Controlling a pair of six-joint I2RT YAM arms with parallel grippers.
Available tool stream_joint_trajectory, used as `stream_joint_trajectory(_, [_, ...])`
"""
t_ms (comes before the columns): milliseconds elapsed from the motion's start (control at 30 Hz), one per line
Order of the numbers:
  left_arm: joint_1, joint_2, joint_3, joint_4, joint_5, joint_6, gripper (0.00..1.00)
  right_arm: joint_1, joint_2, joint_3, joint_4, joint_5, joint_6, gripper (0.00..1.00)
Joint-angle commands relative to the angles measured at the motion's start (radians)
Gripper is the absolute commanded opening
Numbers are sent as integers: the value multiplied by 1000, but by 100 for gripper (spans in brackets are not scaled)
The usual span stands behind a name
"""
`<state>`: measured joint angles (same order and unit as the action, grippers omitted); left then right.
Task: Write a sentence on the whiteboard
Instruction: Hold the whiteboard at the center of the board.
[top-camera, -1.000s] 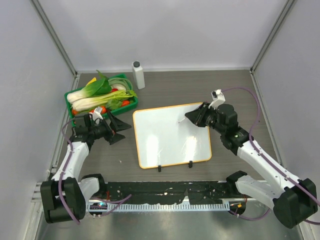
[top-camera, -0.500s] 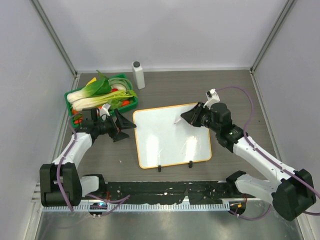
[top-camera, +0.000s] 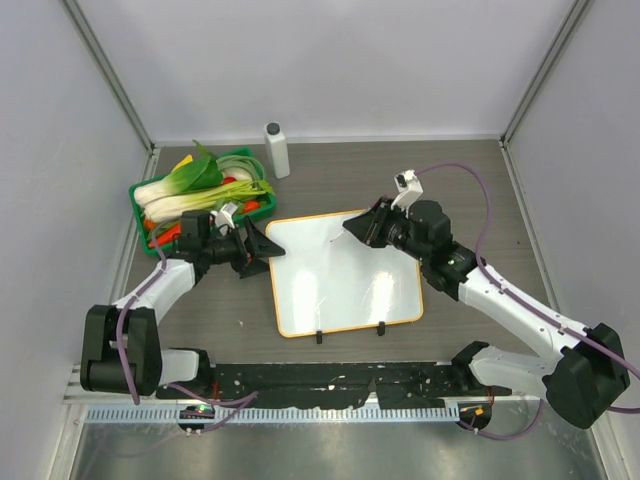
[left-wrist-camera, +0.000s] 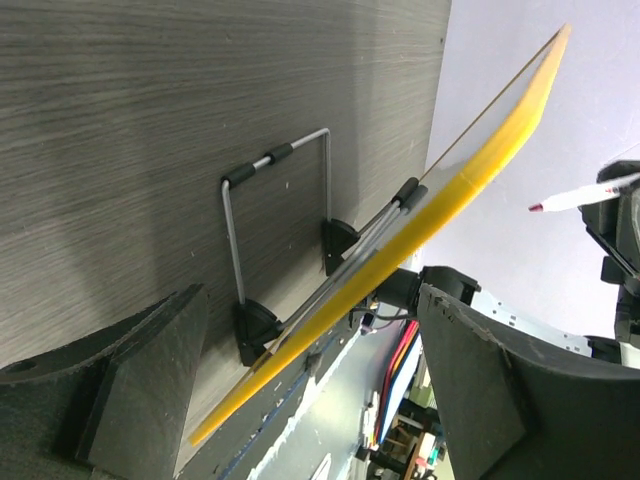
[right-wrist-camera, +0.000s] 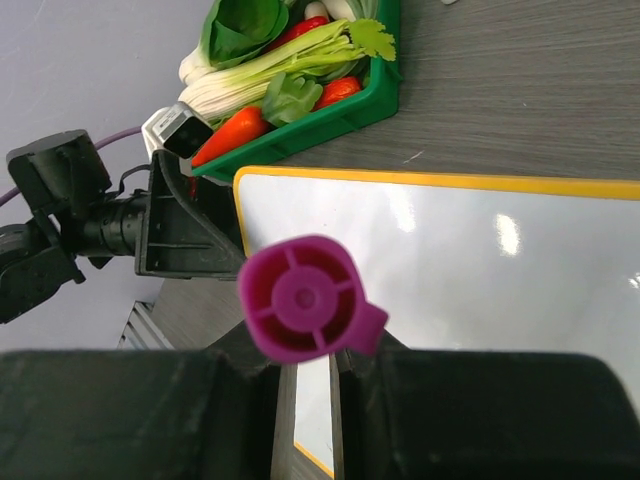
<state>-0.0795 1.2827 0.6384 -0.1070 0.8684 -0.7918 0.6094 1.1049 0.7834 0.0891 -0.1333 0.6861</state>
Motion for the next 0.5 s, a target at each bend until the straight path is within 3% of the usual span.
stream_joint_trajectory(0, [-11,32,12,92,32,-17,85,27,9,74,57,11,-26,2])
stream_joint_trajectory(467, [-57,-74,-112,96,-83,-23,60,90,55,125,23,38,-65,1])
